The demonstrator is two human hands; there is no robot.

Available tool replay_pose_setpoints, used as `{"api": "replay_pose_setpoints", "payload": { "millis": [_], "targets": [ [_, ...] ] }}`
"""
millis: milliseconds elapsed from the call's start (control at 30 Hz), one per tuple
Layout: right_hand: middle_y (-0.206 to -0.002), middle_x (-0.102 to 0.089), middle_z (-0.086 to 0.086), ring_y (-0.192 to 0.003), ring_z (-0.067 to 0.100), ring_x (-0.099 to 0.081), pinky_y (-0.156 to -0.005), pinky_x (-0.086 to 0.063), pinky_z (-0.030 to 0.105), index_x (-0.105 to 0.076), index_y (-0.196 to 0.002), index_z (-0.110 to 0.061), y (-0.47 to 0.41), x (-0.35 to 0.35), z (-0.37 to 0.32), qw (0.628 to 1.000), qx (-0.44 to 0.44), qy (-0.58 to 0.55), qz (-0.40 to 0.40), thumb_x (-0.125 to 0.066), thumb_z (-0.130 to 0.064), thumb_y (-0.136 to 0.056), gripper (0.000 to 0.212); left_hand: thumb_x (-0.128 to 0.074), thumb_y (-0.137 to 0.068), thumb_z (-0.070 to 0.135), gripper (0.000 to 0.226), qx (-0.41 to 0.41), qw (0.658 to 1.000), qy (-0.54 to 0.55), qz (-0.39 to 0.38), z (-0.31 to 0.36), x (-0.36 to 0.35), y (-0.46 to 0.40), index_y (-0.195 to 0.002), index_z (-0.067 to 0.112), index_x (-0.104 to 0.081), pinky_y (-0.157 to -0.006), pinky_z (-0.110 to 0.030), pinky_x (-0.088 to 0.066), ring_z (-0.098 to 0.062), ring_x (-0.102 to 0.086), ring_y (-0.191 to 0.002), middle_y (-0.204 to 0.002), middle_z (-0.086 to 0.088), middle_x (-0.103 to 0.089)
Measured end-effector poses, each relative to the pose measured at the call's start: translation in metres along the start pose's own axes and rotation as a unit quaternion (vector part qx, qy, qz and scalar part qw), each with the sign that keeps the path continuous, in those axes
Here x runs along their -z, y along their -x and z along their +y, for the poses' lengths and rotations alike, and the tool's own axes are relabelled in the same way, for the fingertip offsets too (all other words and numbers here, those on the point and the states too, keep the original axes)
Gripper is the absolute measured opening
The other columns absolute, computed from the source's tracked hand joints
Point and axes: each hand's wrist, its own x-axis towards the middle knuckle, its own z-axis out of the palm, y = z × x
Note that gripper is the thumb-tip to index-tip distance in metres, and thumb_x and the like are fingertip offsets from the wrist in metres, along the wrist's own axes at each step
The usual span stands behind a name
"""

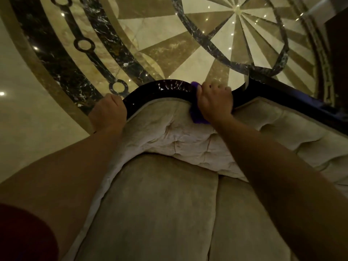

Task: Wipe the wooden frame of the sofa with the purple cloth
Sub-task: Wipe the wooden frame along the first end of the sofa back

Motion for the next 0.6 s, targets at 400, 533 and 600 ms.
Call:
{"api": "replay_pose_setpoints", "payload": {
  "millis": [400,533,600],
  "targets": [
    [-0.105,-0.069,0.019,-0.097,0.040,-0.062,-0.087,-0.044,0.050,-0.066,-0.106,-0.009,-0.006,-0.003,-0.025,0.991,-0.114,-0.073,-0.009,-0.037,-0.035,-0.109,0.039,-0.022,-0.102,0.035,0.056,-0.023,1.000,0.000,-0.013,-0.005,0.001,-0.002,-0.083,0.001,-0.062,-0.063,-0.040,-0.045,-0.039,-0.065,-0.073,-0.079,-0.024,-0.066],
    [-0.108,-0.070,0.009,-0.102,0.032,-0.062,-0.092,-0.045,0.045,-0.072,-0.107,-0.018,-0.022,0.006,-0.087,0.945,-0.203,-0.247,0.064,-0.051,-0.041,-0.103,0.032,-0.022,-0.105,0.036,0.052,-0.032,0.999,-0.003,-0.007,-0.003,-0.004,-0.001,-0.086,0.004,-0.060,-0.066,-0.042,-0.047,-0.039,-0.065,-0.074,-0.081,-0.023,-0.066],
    [-0.106,-0.071,0.005,-0.102,0.028,-0.062,-0.096,-0.042,0.043,-0.075,-0.105,-0.020,-0.024,0.013,-0.113,0.947,-0.168,-0.259,0.088,-0.057,-0.043,-0.099,0.029,-0.025,-0.106,0.034,0.048,-0.026,1.000,-0.003,-0.004,-0.006,-0.008,-0.003,-0.091,0.004,-0.060,-0.066,-0.041,-0.043,-0.040,-0.065,-0.078,-0.085,-0.024,-0.067]
  ]
}}
